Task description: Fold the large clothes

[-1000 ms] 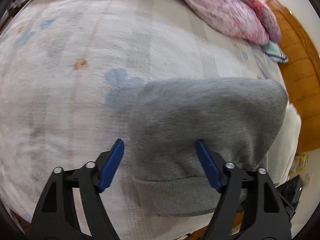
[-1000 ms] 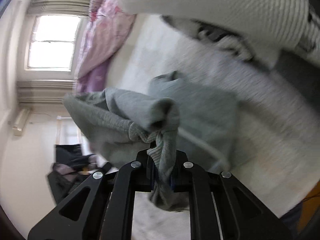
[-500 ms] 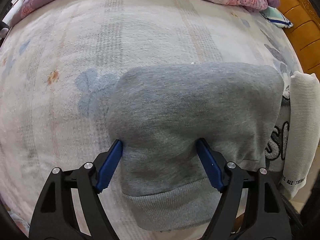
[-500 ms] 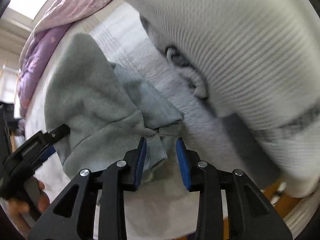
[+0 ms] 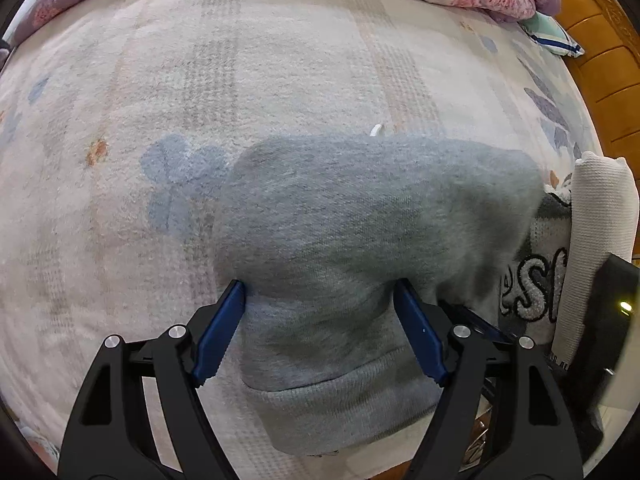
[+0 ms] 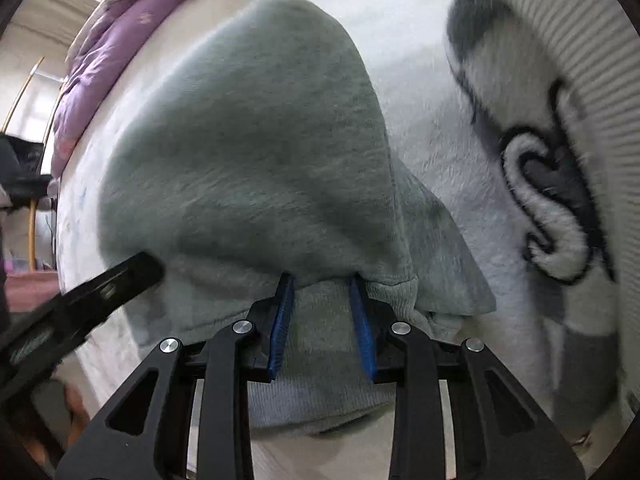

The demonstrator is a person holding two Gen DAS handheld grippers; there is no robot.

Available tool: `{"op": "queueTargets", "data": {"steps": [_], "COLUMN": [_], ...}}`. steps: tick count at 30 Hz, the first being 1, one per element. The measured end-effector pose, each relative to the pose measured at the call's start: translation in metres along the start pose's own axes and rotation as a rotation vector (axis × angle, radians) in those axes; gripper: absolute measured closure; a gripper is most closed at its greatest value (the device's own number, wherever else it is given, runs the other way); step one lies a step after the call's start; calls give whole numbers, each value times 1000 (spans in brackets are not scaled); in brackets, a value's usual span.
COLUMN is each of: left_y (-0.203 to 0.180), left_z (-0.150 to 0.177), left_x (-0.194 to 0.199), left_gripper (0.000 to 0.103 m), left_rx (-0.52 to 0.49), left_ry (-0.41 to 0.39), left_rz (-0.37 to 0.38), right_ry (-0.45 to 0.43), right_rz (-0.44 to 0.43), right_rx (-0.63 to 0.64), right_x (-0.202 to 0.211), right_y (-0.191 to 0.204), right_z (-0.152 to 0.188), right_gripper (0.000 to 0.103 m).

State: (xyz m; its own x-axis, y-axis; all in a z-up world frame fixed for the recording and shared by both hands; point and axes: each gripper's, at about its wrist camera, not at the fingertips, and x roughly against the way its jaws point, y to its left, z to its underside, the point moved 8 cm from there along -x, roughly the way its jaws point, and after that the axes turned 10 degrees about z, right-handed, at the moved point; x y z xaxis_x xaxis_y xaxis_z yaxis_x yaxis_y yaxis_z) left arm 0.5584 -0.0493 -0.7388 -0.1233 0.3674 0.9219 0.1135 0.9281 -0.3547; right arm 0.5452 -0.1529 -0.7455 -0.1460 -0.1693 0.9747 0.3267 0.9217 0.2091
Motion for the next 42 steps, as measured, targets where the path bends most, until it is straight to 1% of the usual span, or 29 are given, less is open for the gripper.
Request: {"op": "queueTargets", "data": {"steps": [4,5,7,9,10,12,13,14,15,16,17,19,21,22,23,25,28,30,31,32,33,34,37,39,40,41,42], "left_y": [-4,-8,-19,-35,-45,-59,-64,-66,-69,-69,-69,-70,-65,-63,-64,-64,-63,-64,-63,-63,-63,-63,-57,-43,-36,-18,-9], "left_z": [-1,-4,-10,-19,-24,-32,-35,-37,-41,-43,-47,-55,-58,-60,-63,-68,-74,-77,-78,-79,-78,-78,-72,-62,-55,-42,-33], "left_x": [5,13,29,45,48,43,35,27,16,5,-7,-32,-56,-65,-72,-79,-90,-90,-86,-82,-75,-64,-30,1,13,27,31], "left_gripper": [27,29,33,33,33,37,41,41,41,41,41,41,41,41,41,41,39,38,37,35,31,24,23,22,18,16,16], "left_rx": [3,-2,-28,-75,-104,-120,-123,-124,-125,-125,-147,-199,-206,-223,-233,-225,-213,-215,-214,-209,-199,-184,-137,-127,-126,-106,-88], "left_ry": [11,5,-9,-33,-32,-21,-3,13,30,41,52,89,141,148,160,170,188,187,177,162,138,108,20,-48,-79,-112,-121], "left_rz": [16,39,75,98,112,150,159,161,159,132,89,17,-34,-55,-67,-70,-66,-61,-46,-26,15,80,192,205,200,168,154], "right_ry": [11,15,12,6,6,0,-4,-10,-13,-16,-19,-20,-18,-18,-14,-7,-13,-18,-21,-25,-25,-19,16,23,22,21,24], "right_rz": [10,12,15,13,9,-1,-7,-16,-25,-39,-49,-72,-80,-82,-82,-69,-90,-107,-106,-114,-128,-136,-117,-114,-110,-109,-110], "right_rx": [7,10,15,12,6,-8,-12,-19,-26,-40,-46,-71,-90,-97,-106,-103,-116,-133,-135,-142,-151,-161,-180,-181,-180,-181,-187], "right_x": [-8,-9,-11,-10,-11,-13,-13,-12,-9,-7,-2,3,8,10,11,10,11,15,18,22,25,26,22,18,17,17,16], "right_y": [-1,0,2,3,3,-1,-4,-5,-9,-12,-26,-32,-37,-43,-46,-51,-60,-66,-69,-69,-70,-70,-78,-79,-78,-79,-77], "right_z": [-1,-1,-1,0,-1,-2,-2,-1,1,2,11,15,21,24,27,33,37,38,40,42,44,46,59,63,62,62,61], "right_gripper": [73,73,73,73,73,73,73,73,73,73,73,71,70,70,68,67,66,66,64,59,55,52,52,52,52,52,52]}}
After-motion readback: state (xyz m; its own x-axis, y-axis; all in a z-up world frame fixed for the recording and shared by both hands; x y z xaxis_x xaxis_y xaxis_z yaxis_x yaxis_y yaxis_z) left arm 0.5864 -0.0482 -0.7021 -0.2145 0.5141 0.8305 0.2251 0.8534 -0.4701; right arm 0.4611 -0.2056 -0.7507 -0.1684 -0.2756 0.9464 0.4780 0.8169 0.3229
